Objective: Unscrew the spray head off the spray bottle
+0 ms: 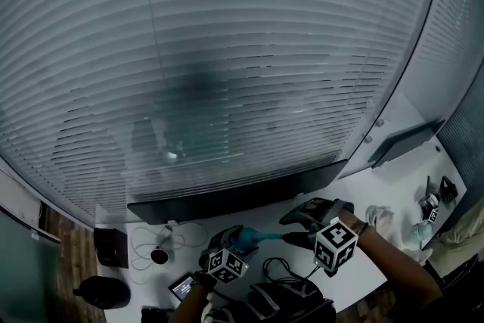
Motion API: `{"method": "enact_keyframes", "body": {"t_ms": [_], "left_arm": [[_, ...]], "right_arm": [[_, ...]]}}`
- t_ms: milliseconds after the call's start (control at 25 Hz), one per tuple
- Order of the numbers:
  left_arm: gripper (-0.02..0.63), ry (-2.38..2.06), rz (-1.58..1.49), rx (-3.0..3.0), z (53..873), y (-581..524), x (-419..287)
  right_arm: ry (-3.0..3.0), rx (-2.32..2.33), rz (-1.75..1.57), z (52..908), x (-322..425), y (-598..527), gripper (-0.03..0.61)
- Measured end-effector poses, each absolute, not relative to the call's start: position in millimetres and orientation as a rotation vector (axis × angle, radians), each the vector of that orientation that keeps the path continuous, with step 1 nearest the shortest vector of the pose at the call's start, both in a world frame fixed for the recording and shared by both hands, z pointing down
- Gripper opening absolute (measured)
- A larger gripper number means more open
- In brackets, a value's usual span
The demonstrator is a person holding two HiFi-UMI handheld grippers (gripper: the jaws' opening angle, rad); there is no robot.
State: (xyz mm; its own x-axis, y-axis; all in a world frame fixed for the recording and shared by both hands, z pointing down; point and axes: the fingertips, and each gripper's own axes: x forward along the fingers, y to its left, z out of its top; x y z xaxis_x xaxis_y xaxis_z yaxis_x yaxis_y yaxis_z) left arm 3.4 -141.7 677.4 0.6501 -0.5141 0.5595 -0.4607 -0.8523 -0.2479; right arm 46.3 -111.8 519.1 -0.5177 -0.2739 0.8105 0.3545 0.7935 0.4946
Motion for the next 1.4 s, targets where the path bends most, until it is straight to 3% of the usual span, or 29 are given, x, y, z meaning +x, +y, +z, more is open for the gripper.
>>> {"method": "enact_keyframes", "body": {"t_ms": [200,560,1120,1320,1400], "left_arm": [[0.373,0.498,-1.031,-2.732,675.7,-123.9,-2.3],[0.373,0.229,-1.232,-2.779,694.4,-102.7,0.9],[0.374,-0.039,-1.323,-2.844,698.5,-78.9,2.2],[0.374,-0.091,-1.295,-2.794,686.5,-77.8,20.1],[0.374,-0.108,-1.279,-2.826,681.9,-77.5,23.7]], "right_arm": [[-1.702,-0.317,-1.293,534.8,35.3,-95.9,0.164],[-1.385,-0.533,-1.741,564.3,20.9,-83.4,0.164],[-1.350,-0.688,-1.802,590.4,24.1,-68.3,0.163],[-1.467,-0.721,-1.695,597.0,25.0,-54.4,0.159],[-1.594,-0.742,-1.563,600.6,30.1,-36.7,0.130]]}}
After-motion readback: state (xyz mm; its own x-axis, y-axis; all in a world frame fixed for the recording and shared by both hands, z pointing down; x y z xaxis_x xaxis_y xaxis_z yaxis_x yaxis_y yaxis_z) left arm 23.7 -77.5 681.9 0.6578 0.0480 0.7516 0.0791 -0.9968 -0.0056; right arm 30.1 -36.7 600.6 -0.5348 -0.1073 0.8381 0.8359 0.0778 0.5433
